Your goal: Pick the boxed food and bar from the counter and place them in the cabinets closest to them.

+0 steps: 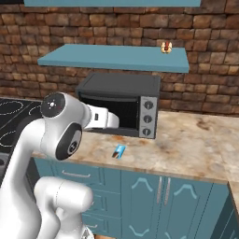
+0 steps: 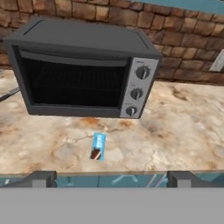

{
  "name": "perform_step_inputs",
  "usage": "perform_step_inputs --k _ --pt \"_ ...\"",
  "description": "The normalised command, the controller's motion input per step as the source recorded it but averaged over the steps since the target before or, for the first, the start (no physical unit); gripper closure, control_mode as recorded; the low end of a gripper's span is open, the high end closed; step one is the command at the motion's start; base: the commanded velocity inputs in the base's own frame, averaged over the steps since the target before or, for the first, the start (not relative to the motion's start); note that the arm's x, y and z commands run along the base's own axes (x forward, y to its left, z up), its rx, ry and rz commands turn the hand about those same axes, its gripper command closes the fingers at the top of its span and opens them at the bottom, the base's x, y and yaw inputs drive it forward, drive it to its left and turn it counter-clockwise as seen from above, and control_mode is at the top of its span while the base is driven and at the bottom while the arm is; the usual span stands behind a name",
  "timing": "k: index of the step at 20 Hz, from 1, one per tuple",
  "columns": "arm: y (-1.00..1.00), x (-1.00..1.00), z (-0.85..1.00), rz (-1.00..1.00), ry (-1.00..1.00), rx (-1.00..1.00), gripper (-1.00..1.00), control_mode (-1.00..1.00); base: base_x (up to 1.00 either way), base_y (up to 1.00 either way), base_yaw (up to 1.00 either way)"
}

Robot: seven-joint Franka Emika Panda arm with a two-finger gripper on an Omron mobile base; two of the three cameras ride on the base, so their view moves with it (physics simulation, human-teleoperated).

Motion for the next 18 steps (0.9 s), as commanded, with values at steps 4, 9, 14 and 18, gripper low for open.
perform_step_inputs --k 4,9,14,18 --pt "0.01 0.1 -0.17 0.01 0.07 0.06 -1.0 -1.0 0.0 0.0 0.0" --pt "0.06 0.14 -0.16 0.0 0.09 0.01 -1.0 -1.0 0.0 0.0 0.0" --pt "0.11 0.14 -0.11 0.0 0.09 0.0 -1.0 -1.0 0.0 0.0 0.0" --pt "0.04 0.02 -0.07 0.0 0.04 0.01 -1.0 -1.0 0.0 0.0 0.0"
